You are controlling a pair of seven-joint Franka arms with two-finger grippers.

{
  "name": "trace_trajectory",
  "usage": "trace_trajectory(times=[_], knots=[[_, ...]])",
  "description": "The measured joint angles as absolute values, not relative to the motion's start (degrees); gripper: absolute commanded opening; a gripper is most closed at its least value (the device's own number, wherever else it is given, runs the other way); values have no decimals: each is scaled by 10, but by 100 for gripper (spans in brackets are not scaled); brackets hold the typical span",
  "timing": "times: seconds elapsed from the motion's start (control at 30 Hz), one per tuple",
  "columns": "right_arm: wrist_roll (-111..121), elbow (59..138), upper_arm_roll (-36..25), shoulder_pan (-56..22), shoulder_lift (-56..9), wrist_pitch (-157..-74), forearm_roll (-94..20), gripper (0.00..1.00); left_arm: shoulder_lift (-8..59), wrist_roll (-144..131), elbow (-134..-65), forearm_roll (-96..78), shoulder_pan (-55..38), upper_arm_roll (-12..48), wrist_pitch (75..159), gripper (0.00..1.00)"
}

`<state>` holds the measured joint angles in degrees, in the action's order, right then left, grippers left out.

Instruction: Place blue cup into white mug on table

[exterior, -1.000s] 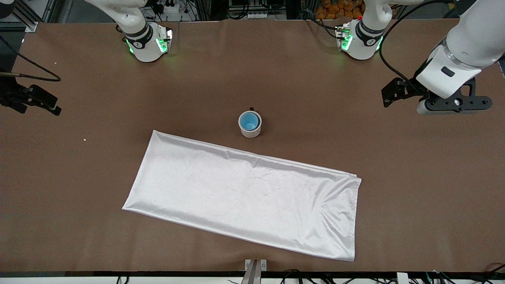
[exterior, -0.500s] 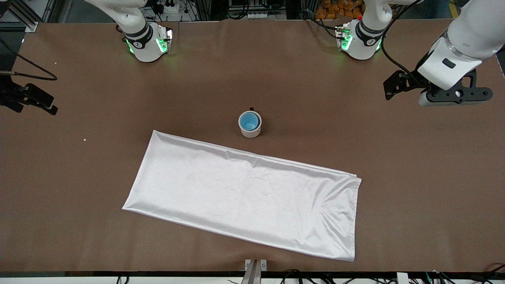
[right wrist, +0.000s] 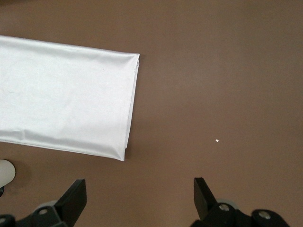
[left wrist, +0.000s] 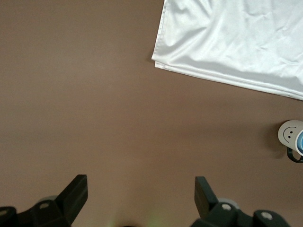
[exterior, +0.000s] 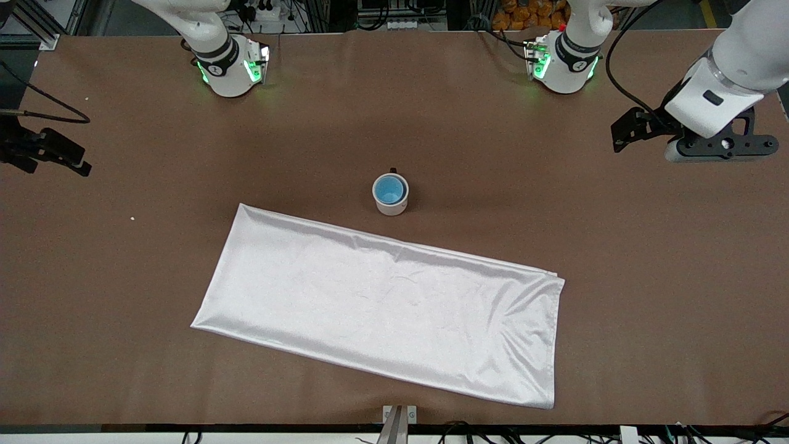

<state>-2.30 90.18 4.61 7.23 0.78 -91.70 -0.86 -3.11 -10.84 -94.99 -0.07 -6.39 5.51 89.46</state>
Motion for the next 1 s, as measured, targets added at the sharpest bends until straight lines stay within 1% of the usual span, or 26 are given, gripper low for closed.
trace_trajectory(times=[1.0], knots=[[-20, 899, 46, 73, 8, -910, -9, 100, -29, -89, -960, -1, -65, 60, 949, 100]])
